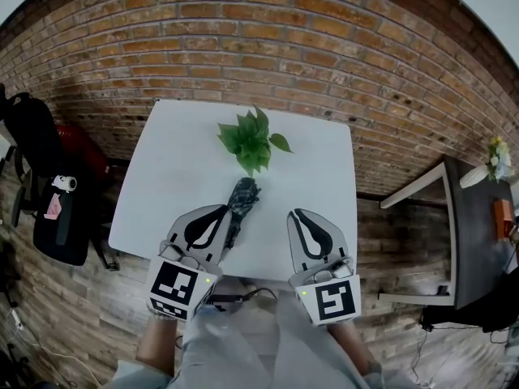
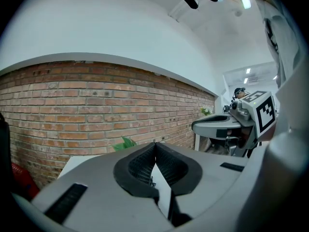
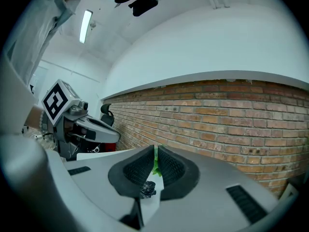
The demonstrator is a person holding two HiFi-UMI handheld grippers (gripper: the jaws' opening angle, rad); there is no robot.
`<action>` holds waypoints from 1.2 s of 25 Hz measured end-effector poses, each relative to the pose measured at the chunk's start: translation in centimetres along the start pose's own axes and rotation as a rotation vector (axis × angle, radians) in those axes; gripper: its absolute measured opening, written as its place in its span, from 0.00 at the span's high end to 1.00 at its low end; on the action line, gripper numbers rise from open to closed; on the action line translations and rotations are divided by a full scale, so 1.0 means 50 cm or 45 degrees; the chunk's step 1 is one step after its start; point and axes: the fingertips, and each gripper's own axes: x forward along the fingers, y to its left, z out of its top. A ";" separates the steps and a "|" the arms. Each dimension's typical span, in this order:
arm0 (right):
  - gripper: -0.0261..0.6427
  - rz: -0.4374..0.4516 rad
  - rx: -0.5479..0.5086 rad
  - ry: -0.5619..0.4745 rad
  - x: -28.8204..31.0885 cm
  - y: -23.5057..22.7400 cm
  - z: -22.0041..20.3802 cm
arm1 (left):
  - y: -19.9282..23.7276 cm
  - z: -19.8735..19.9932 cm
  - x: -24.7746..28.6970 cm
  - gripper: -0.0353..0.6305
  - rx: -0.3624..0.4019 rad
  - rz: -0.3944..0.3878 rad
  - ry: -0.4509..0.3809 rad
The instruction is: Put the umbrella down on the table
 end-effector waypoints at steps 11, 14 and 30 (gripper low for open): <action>0.88 0.006 0.001 -0.010 0.000 0.001 -0.001 | -0.011 -0.015 -0.001 0.92 -0.014 -0.003 0.013; 0.88 0.007 0.000 -0.011 -0.001 0.000 -0.001 | -0.010 -0.011 0.002 0.92 -0.018 0.000 -0.009; 0.88 0.035 -0.017 0.004 -0.007 0.007 -0.007 | 0.005 -0.022 -0.006 0.92 -0.030 0.059 0.015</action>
